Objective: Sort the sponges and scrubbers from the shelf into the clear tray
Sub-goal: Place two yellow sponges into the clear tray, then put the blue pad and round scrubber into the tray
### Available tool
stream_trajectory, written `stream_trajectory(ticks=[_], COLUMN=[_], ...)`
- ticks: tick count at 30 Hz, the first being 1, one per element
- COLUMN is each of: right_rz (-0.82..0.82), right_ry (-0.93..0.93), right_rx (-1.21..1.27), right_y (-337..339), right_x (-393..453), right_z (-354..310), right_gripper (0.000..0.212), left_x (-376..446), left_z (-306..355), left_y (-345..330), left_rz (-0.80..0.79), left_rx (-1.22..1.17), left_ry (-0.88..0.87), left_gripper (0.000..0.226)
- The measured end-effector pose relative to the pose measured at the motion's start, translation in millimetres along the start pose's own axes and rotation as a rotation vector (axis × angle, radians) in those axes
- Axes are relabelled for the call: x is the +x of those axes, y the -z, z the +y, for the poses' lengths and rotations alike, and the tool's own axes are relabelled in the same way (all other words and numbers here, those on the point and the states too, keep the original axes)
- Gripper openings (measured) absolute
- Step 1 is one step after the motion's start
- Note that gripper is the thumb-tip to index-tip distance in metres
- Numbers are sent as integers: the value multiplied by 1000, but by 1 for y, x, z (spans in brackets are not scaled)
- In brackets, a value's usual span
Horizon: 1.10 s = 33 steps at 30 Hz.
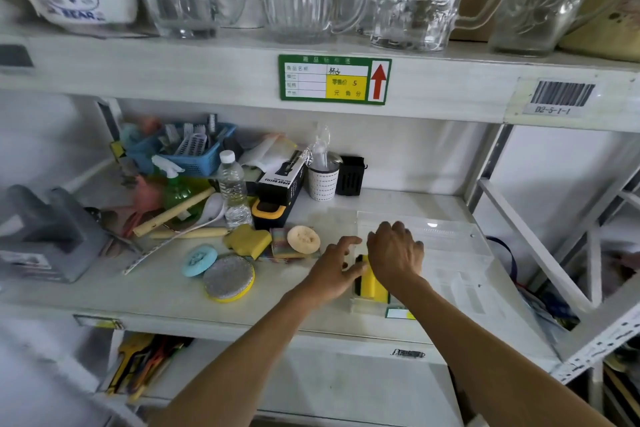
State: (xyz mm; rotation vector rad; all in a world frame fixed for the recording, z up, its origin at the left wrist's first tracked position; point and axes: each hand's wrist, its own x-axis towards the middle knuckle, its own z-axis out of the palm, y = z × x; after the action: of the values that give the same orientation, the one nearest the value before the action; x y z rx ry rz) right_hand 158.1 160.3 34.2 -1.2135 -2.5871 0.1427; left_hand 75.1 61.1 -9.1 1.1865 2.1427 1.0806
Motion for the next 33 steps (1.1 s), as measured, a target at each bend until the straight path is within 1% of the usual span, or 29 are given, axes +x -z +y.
stream_trajectory(ticks=[3, 5, 7, 9, 11, 13, 16, 19, 21, 23, 25, 27, 29, 30, 31, 33], right_rz=[97, 80, 24, -57, -191, -324, -433, -503, -518, -512, -457, -345, -213, -153, -108, -89], right_ry=[104, 166, 228, 292, 317, 327, 291, 215, 178, 153, 113, 82, 81, 81, 74, 56], right_rx=[40, 75, 89, 99, 128, 162, 238, 295, 305, 276, 274, 321, 309, 284, 249, 150], right_y=[-2, -9, -18, -33, -46, -63, -84, -95, -101, -106, -110, -110, -106, -105, -102, -98], right_x=[6, 8, 8, 7, 3, -1, -3, 0, 4, 8, 11, 15, 22, 27, 32, 43], right_z=[-29, -52, -73, -93, -107, -122, -142, -156, -162, -167, -171, -173, -170, -167, -163, -154], right_gripper=[29, 27, 24, 23, 26, 28, 27, 28, 28, 28, 31, 32, 24, 23, 26, 35], left_x=[-1, -4, -7, -13, -19, -26, -37, -45, -48, -49, -48, -47, -44, -43, -41, -36], left_z=[-13, -28, -47, -69, -90, -111, -134, -152, -163, -172, -181, -186, -188, -189, -190, -194], left_y=[17, 34, 51, 71, 88, 105, 127, 144, 152, 160, 166, 170, 172, 173, 173, 174], left_rz=[137, 209, 296, 369, 413, 447, 489, 520, 517, 498, 491, 495, 498, 495, 491, 463], left_rx=[5, 37, 89, 150, 256, 348, 364, 342, 355, 361, 376, 401, 421, 434, 451, 467], left_ry=[41, 85, 112, 186, 287, 375, 495, 553, 576, 599, 621, 635, 661, 681, 700, 726], left_gripper=[46, 43, 41, 37, 35, 41, 30, 31, 32, 33, 34, 36, 39, 41, 44, 50])
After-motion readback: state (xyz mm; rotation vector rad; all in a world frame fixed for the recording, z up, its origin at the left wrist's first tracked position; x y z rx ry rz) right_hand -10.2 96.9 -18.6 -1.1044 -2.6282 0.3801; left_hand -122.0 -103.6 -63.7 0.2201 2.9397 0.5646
